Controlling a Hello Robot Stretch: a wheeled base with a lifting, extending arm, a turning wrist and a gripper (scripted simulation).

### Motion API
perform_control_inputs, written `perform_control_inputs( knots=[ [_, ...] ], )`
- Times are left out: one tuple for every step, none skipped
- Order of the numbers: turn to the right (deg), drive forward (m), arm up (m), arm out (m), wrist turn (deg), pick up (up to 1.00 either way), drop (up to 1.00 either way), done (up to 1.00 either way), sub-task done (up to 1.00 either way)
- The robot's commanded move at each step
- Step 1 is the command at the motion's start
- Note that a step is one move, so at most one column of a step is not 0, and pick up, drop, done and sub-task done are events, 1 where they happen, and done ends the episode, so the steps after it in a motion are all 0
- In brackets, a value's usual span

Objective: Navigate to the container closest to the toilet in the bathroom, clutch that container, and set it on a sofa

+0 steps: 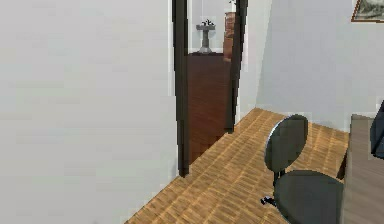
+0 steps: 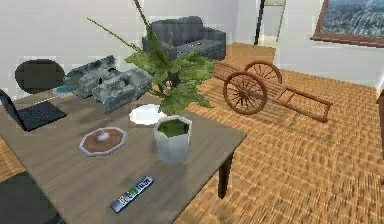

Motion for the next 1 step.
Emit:
perform_control_inputs(
  knots=[
    [9.0, 0.00, 0.00, 0.00, 0.0, 0.00, 0.00, 0.00, 0.00]
  ],
)
